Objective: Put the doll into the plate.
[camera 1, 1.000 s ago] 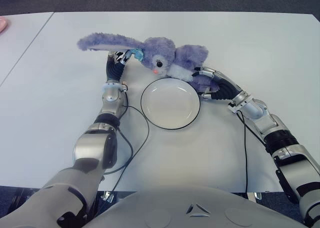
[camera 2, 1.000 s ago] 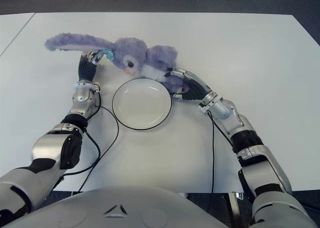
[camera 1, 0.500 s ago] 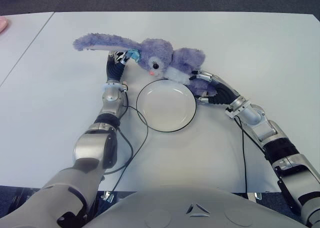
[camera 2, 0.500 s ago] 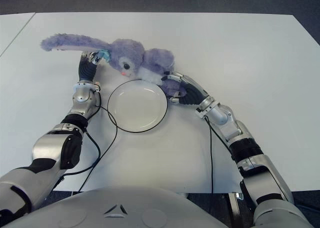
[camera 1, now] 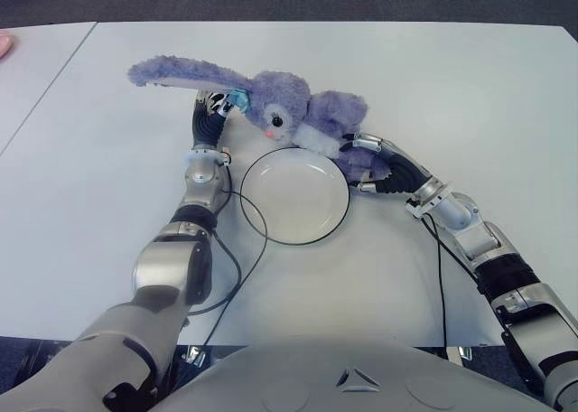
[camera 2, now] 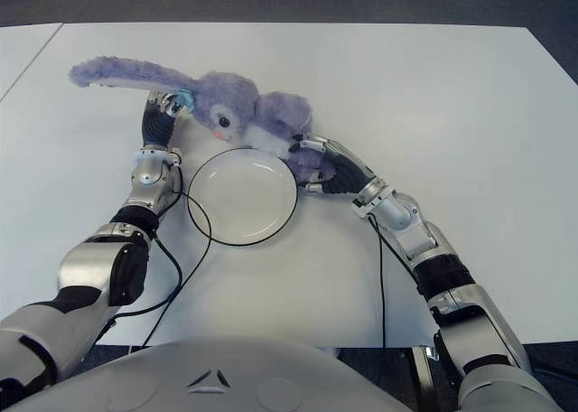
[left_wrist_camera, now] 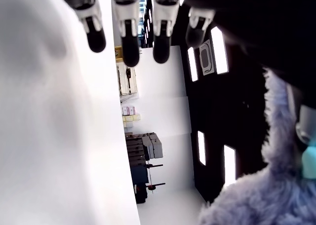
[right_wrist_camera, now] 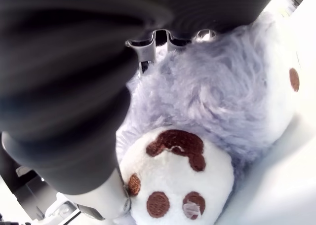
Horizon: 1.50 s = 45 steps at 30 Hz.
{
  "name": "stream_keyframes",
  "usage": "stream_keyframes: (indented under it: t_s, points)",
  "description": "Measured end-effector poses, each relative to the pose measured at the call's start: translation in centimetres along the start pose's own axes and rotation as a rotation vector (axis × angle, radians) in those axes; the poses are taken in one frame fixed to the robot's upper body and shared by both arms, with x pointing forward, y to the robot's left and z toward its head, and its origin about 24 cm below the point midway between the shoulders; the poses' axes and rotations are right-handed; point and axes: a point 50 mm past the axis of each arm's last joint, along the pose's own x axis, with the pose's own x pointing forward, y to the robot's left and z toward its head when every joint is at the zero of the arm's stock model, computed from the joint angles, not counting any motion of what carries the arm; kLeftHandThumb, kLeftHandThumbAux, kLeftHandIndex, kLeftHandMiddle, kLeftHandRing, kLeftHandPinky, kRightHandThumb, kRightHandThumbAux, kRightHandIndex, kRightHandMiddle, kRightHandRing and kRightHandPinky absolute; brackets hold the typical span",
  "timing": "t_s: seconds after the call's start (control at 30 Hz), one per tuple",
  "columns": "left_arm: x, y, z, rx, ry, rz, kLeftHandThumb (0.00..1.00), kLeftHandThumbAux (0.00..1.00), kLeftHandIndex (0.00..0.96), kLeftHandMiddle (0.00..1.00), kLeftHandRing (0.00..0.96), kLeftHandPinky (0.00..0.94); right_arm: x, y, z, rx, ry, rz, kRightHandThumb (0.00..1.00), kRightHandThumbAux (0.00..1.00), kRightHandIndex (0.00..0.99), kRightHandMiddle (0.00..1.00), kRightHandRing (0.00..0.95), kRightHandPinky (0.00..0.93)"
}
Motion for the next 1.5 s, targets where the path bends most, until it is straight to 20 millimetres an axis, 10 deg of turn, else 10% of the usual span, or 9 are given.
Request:
stream_keyframes:
  t_s: [0.1, 0.33, 1.5]
  points:
    - [0.01, -0.03, 0.02, -0.001, 0.000, -0.001, 0.000, 0.462, 0.070, 0.136, 0.140, 0.111, -0.03, -0.05, -0.02, -0.006, 0.002, -0.007, 0.565, 0.793, 0.385, 0.575, 0.596, 0.626]
    - [0.03, -0.26, 0.09, -0.005, -0.003, -0.005, 0.000, 0.463, 0.069, 0.131, 0.135, 0.113, -0.52, 0.11, 0.03, -0.076, 0.013, -0.093, 0.701, 0.722, 0.436, 0.834, 0.843, 0.887]
    - [0.11, -0.68, 0.27, -0.016, -0.008, -0.010, 0.000, 0.475, 0.079, 0.123, 0.124, 0.110, -0.64, 0.16, -0.07, -0.206, -0.018, -0.298, 0.712, 0.715, 0.438, 0.924, 0.904, 0.903]
